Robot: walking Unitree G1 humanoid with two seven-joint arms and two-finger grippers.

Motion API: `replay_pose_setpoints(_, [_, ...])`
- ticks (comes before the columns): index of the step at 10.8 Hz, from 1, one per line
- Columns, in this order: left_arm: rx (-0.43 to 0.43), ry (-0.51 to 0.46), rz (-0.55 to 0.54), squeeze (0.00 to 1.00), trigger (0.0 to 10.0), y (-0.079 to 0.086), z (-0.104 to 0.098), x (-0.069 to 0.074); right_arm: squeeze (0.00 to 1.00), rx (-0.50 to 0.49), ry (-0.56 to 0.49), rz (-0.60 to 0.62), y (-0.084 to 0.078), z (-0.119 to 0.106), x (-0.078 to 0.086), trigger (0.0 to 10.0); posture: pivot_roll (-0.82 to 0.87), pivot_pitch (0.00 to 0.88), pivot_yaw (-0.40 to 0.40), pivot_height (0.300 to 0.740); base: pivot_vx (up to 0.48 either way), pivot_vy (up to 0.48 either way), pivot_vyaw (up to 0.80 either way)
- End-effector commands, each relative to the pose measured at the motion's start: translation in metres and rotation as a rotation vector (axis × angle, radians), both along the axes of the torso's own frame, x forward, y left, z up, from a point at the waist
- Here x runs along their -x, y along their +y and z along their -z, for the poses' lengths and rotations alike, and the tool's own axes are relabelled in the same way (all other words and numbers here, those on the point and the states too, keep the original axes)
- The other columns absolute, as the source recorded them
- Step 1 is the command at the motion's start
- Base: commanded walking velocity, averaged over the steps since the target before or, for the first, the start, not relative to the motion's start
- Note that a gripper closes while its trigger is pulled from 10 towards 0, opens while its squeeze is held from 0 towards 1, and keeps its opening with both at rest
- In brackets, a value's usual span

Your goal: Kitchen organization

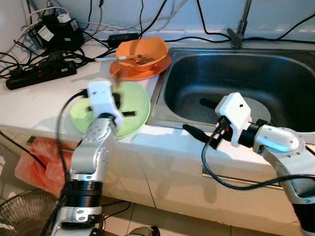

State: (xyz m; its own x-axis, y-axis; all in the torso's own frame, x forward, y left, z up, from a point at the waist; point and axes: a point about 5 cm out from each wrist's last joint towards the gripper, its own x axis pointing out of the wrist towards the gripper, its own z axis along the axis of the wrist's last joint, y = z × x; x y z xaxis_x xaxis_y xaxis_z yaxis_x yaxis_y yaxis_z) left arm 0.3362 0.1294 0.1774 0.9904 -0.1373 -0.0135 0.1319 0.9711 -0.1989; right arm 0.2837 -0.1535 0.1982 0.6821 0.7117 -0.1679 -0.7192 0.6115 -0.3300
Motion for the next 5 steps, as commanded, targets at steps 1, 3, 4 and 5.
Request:
replay_pose_setpoints(1, [0.046, -0.078, 0.091, 0.00, 0.0, -0.008, -0.015, -0.001, 0.00, -0.031, -0.029, 0.027, -0.002, -0.008, -0.005, 10.0, 0.07, 0.039, 0.119, 0.740, 0.000, 0.000, 0.00])
replay_pose_setpoints(3, [0.113, -0.139, 0.230, 0.00, 0.0, -0.017, -0.031, -0.009, 0.00, -0.076, -0.035, 0.071, -0.003, -0.009, -0.010, 10.0, 0.07, 0.039, 0.121, 0.740, 0.000, 0.000, 0.00])
replay_pose_setpoints(4, [0.164, -0.136, 0.274, 0.00, 0.0, -0.019, -0.032, -0.010, 0.00, -0.088, -0.038, 0.088, -0.004, -0.009, -0.011, 10.0, 0.07, 0.040, 0.123, 0.740, 0.000, 0.000, 0.00])
replay_pose_setpoints(5, [0.286, -0.121, 0.376, 0.00, 0.0, -0.023, -0.035, -0.014, 0.00, -0.140, -0.031, 0.125, -0.006, -0.011, -0.015, 10.0, 0.07, 0.042, 0.120, 0.740, 0.000, 0.000, 0.00])
